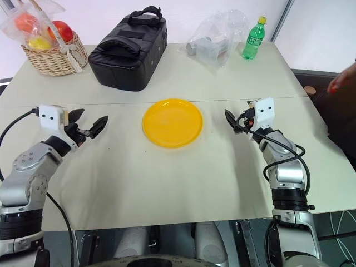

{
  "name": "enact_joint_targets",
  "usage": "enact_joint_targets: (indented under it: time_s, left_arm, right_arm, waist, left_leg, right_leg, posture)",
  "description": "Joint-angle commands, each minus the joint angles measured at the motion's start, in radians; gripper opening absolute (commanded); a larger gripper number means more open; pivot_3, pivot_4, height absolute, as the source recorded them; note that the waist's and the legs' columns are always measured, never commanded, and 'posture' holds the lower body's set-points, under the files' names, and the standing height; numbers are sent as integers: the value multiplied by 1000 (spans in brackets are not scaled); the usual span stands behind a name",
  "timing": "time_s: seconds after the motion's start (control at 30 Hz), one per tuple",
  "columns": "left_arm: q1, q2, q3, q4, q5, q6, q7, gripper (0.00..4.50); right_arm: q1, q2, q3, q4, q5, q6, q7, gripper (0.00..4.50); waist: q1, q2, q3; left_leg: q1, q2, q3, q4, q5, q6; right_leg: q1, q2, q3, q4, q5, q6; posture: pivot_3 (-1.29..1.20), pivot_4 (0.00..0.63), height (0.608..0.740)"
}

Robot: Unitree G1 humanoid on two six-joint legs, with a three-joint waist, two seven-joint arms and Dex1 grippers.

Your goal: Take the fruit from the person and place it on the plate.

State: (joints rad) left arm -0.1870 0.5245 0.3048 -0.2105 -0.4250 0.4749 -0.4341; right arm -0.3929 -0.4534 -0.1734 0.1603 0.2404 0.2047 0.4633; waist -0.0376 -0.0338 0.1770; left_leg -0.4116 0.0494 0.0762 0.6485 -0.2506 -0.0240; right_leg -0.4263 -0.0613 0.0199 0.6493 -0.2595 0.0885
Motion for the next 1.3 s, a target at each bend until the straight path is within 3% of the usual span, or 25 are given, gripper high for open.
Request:
enact_joint_targets:
  time_s: [0.03,1.3]
  left_arm:
    - [-18,11,-8,-14,15,-20,-7,4500]
    - [-54,-8,19,1,-3,-39,7,4500]
  right_arm:
    - [-7,-3,-21,-43,9,-15,-6,4476]
    - [-37,13,0,-13,-7,-28,-21,4476]
  waist:
    - [0,0,0]
    - [0,0,0]
  left_leg:
    - [0,0,0,0,0,0]
    - [0,0,0,0,0,0]
  right_leg:
    - [0,0,0,0,0,0]
    - [0,0,0,0,0,0]
  posture:
    - [0,150,740]
    - [0,150,740]
